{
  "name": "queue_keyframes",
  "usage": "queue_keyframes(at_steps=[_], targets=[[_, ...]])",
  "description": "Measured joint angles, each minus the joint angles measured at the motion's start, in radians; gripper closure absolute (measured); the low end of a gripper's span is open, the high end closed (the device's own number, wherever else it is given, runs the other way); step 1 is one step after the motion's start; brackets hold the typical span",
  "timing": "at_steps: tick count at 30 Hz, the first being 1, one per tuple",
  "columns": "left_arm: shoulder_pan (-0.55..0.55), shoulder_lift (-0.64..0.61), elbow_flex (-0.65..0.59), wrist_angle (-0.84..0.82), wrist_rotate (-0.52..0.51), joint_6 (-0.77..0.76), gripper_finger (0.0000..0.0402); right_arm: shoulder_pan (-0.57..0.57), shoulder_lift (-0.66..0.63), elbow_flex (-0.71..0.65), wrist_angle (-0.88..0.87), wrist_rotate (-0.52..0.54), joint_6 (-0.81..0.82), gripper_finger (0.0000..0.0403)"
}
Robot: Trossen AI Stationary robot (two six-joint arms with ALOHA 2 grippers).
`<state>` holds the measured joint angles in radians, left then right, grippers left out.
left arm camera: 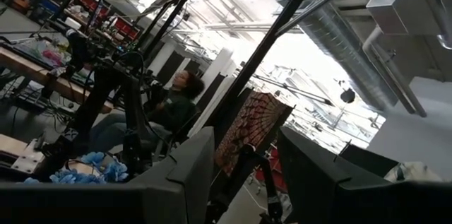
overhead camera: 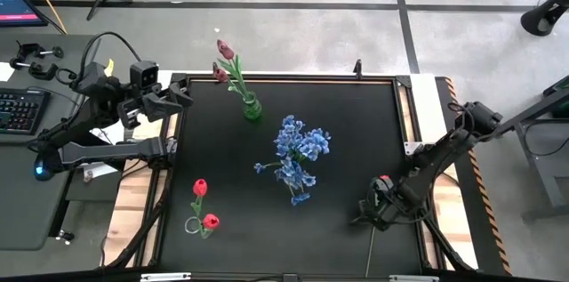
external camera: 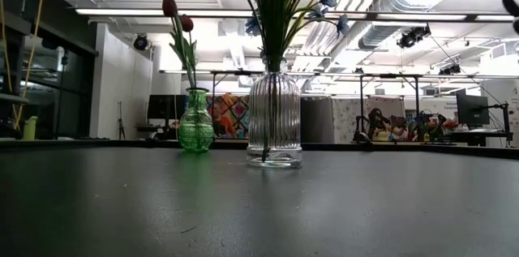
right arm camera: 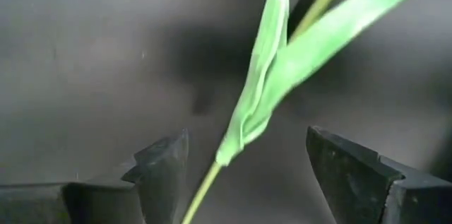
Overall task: Sort flowers into vase by color
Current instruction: Put the red tulip into the left transparent vase
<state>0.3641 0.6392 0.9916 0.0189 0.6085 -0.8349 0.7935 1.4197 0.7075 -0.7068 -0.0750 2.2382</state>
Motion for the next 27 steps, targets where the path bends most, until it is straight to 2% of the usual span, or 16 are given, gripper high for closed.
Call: queue_keyframes(at_steps=[5, 10, 14, 18, 19, 24, 27], targets=[[0.0, 0.001, 0.0, 0.0, 0.0, 0.0, 0.0259, -0.026, 0.0, -0.055, 0.075, -0.01, 0.001, 0.0133], [0.0, 0.0, 0.0, 0.0, 0.0, 0.0, 0.0259, -0.03, -0.003, -0.073, 0.083, -0.024, 0.005, 0.0179], [0.0, 0.002, 0.0, 0.0, 0.0, 0.016, 0.0259, -0.029, -0.002, -0.072, 0.073, -0.034, -0.02, 0.0256], [0.0, 0.002, 0.0, 0.0, 0.0, 0.04, 0.0259, -0.013, -0.002, -0.065, 0.07, -0.039, -0.076, 0.0368], [0.0, 0.002, 0.0, 0.0, 0.0, 0.035, 0.0259, -0.004, -0.001, -0.054, 0.06, -0.033, -0.103, 0.0384], [0.0, 0.002, 0.0, 0.0, 0.0, 0.026, 0.0259, 0.045, 0.0, 0.076, 0.025, -0.032, -0.256, 0.0392], [0.0, 0.002, 0.0, 0.0, 0.0, 0.026, 0.0259, 0.072, 0.0, 0.171, 0.119, 0.025, -0.43, 0.0398]])
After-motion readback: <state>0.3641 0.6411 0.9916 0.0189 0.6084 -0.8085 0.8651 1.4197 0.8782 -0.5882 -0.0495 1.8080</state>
